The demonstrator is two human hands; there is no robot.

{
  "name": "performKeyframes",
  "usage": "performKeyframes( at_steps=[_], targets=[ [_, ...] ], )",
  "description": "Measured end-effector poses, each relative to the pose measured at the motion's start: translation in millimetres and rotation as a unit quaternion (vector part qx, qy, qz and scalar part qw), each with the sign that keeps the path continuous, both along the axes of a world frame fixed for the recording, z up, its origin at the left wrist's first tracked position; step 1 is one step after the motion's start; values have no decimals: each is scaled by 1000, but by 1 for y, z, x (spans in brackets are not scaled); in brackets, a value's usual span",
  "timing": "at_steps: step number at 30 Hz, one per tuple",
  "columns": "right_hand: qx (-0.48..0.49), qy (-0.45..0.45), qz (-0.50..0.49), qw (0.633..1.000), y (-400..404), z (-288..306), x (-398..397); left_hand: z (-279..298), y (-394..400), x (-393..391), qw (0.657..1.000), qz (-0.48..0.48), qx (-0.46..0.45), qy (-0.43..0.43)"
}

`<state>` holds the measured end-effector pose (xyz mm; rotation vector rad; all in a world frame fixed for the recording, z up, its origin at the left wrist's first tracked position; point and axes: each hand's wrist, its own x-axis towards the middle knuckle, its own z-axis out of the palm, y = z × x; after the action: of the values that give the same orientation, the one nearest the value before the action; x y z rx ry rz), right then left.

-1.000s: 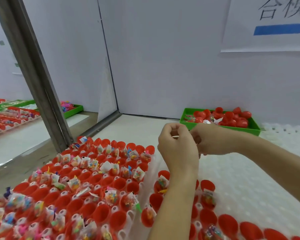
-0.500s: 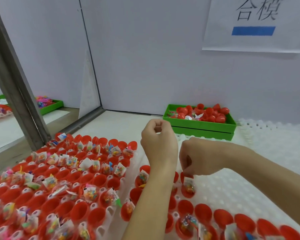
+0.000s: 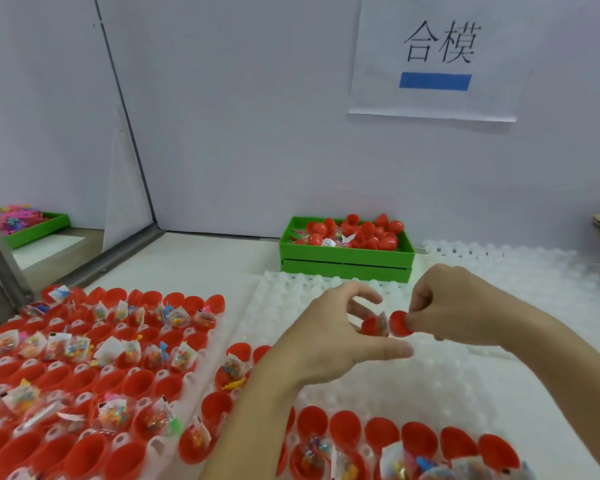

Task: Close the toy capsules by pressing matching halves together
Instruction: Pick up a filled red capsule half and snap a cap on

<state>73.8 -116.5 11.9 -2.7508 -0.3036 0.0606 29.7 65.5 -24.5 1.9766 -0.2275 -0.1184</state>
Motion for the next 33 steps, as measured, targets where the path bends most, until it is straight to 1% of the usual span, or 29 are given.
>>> performKeyframes(
  at_steps=[2, 4, 5, 7, 9, 11, 13, 15, 16, 19, 23, 27, 33],
  targets=[
    [4, 1, -20, 1000, -4, 2, -4, -3, -6, -1, 999, 18, 22, -38],
    [20, 8, -26, 999, -8, 0, -10, -4, -11, 1, 995, 46, 21, -83],
    [44, 5, -32, 999, -10, -2, -13, -5, -12, 1, 994, 51, 12, -96],
    [124, -19, -47, 991, -14, -11, -22, -6, -15, 2, 993, 48, 4, -104],
    [224, -46, -46, 972, -16, -22, -32, -7, -18, 1, 993, 41, 4, -110],
    [315, -43, -35, 947, -19, -31, -39, -8, -22, 0, 993, 38, 6, -115],
    [391, -28, -18, 920, -24, -35, -44, -10, -25, 0, 992, 37, 6, -120],
    [444, -21, 4, 896, -28, -34, -45, -11, -27, 0, 992, 41, 2, -123],
    [454, -19, 18, 891, -29, -33, -46, -11, -28, -1, 991, 43, 3, -125],
    [450, -20, 45, 892, -27, -34, -49, -12, -31, -1, 990, 50, 7, -134],
    [466, -36, 31, 883, -28, -34, -49, -12, -31, 0, 990, 51, -19, -130],
    [481, -46, 17, 875, -28, -33, -48, -8, -30, -2, 989, 33, -45, -134],
    [490, -51, 14, 870, -29, -31, -49, -5, -32, -4, 983, 56, -30, -170]
  ],
)
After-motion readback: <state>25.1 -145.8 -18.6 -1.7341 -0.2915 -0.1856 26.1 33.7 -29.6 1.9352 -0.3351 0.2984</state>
